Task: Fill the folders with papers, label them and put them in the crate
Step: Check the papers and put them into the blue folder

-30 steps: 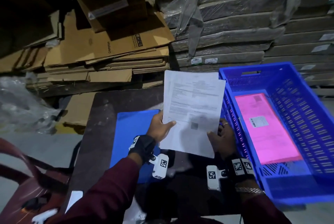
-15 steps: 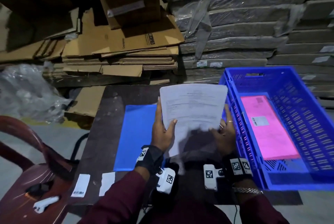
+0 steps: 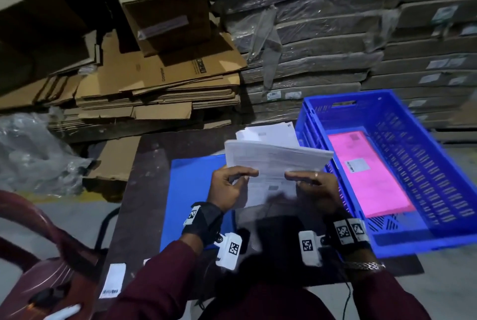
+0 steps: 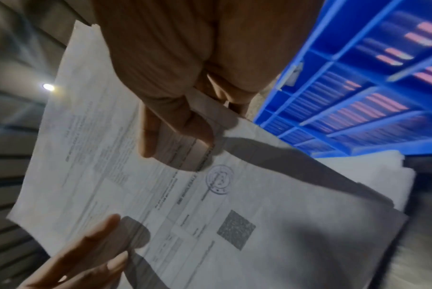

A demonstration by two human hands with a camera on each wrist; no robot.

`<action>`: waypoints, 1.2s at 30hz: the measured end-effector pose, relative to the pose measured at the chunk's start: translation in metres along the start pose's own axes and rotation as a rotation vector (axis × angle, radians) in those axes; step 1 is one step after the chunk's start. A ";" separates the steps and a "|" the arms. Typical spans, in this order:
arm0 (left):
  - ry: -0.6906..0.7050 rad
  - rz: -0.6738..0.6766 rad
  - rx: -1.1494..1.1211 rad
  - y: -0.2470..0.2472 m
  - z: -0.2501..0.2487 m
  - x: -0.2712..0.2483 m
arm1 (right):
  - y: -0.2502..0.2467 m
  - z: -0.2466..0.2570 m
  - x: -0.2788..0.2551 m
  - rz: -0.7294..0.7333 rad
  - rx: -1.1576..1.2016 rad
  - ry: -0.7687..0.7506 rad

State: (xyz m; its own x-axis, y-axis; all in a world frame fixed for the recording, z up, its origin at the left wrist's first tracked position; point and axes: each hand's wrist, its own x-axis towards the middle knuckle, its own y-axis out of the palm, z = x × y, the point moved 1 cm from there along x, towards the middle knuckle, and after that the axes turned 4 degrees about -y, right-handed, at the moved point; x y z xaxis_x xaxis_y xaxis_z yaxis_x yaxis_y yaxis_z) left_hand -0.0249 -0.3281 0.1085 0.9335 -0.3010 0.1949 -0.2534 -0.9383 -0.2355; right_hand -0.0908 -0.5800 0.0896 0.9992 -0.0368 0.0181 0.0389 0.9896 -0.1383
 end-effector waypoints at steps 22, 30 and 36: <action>-0.272 -0.110 -0.039 0.027 0.036 -0.005 | 0.010 -0.024 0.014 -0.152 -0.280 -0.090; -0.324 -0.122 0.034 0.029 0.034 -0.006 | 0.004 -0.036 0.011 -0.158 -0.258 -0.033; -0.237 -0.020 -0.063 -0.013 0.001 0.025 | 0.005 0.001 0.020 -0.140 -0.013 -0.184</action>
State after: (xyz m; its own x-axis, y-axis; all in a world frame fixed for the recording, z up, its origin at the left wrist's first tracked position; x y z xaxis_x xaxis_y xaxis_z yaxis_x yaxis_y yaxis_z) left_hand 0.0025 -0.3229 0.1157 0.9700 -0.2410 -0.0319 -0.2429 -0.9546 -0.1726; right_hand -0.0707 -0.5752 0.0900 0.9649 -0.1461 0.2184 0.1781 0.9747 -0.1349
